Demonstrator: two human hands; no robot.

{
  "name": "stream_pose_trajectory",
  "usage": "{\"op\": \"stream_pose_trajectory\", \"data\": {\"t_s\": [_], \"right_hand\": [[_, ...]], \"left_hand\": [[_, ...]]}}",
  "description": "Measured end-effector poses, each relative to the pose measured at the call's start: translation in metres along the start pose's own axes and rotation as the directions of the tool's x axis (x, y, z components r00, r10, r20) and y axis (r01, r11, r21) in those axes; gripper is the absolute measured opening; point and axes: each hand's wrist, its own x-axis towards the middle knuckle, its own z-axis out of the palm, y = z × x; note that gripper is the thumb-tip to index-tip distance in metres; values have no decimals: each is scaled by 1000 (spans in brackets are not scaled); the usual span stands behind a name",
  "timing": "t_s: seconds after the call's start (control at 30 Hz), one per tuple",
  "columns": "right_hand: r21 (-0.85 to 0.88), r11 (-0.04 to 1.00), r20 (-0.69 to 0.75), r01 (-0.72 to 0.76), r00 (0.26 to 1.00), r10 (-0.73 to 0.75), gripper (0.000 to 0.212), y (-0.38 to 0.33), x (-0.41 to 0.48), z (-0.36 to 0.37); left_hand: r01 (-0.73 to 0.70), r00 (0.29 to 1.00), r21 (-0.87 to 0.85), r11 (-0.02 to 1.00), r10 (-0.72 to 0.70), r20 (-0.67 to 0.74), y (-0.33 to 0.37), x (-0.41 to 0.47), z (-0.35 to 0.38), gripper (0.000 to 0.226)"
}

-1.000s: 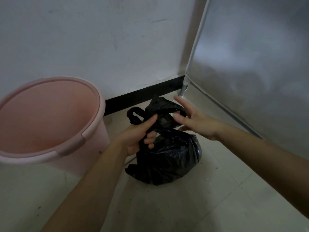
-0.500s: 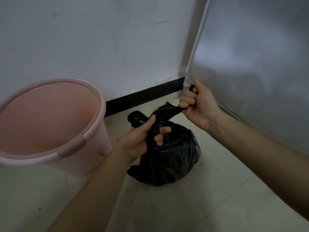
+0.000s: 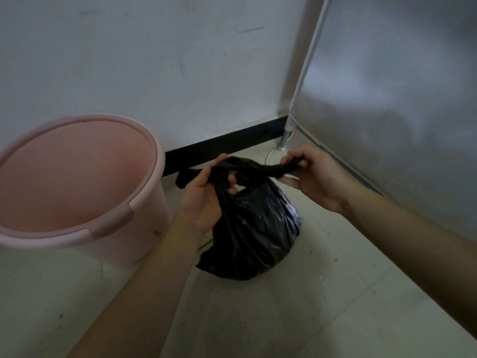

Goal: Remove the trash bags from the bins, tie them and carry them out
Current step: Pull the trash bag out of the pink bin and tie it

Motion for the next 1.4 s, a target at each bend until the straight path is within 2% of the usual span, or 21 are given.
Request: {"op": "stream_pose_trajectory", "data": {"t_s": [0.07,0.13,0.23,0.3,0.33,0.43,0.47,0.53,0.6,0.67,0.7,0.77,0.83,0.97,1.0,1.07,1.13,1.23,1.3,1.33,1.4], "right_hand": [[-376,924,19,-77,996,90,29,13,-1,-10],[-552,816,26,-171,975,222,21,23,-4,-13],[-563,785,42,-259,939,340,21,28,-5,-14],[-559,786,24,-265,942,335,17,24,-2,-17],[-536,805,-2,-255,954,301,21,22,0,-19],[-488,862,-149,-137,986,73,64,17,10,-24],[-539,840,-130,-60,991,-12,75,14,11,-23],[-655,752,42,74,997,-61,85,10,13,-16],[-728,675,222,123,973,62,79,12,15,-5],[-747,658,280,101,944,173,54,20,20,2],[-743,663,276,96,946,172,37,24,24,2],[-716,692,244,94,962,122,14,26,28,-1],[-687,720,227,93,969,92,10,23,26,-3],[-676,724,270,141,961,65,14,25,26,-2],[-670,728,285,144,956,73,10,26,25,-2],[-642,755,315,137,944,97,5,26,24,-6],[-633,765,335,118,933,133,24,27,20,-8],[-641,764,341,74,919,197,46,32,17,-7],[-624,779,335,59,921,198,47,33,15,-4],[-612,789,324,43,925,201,48,32,14,0],[-617,786,257,-32,936,240,65,31,13,4]], "left_hand": [[-19,1000,-14,1000,18,-19,7,-2,0,34],[-4,1000,56,998,5,-13,9,-6,4,31],[-32,999,249,968,39,-22,11,-9,7,21],[-44,999,340,939,47,-3,12,-9,5,32],[-42,999,387,921,42,10,13,-10,5,36],[-49,998,521,852,22,56,13,-15,9,38],[-49,997,550,834,7,78,13,-16,11,39],[-54,992,595,802,-25,123,11,-16,12,39],[-64,987,651,757,-48,152,9,-15,13,40],[-72,984,695,715,-63,167,12,-15,13,39],[-71,986,720,690,-62,157,14,-16,13,38],[-94,995,822,561,31,92,16,-17,11,37],[-116,972,926,358,234,32,15,-15,7,37],[-185,826,964,193,562,46,4,-7,0,36],[-193,775,975,106,626,86,3,-5,-3,35],[-213,706,965,-153,659,260,-1,-5,-7,39],[-264,658,910,-320,630,412,-5,-7,-12,41],[-207,613,912,-354,679,403,-8,-8,-18,39],[-112,580,935,-337,742,337,-9,-8,-17,35],[-89,560,937,-339,761,328,-9,-9,-16,33],[-82,544,933,-350,769,336,-11,-10,-14,32]]}}
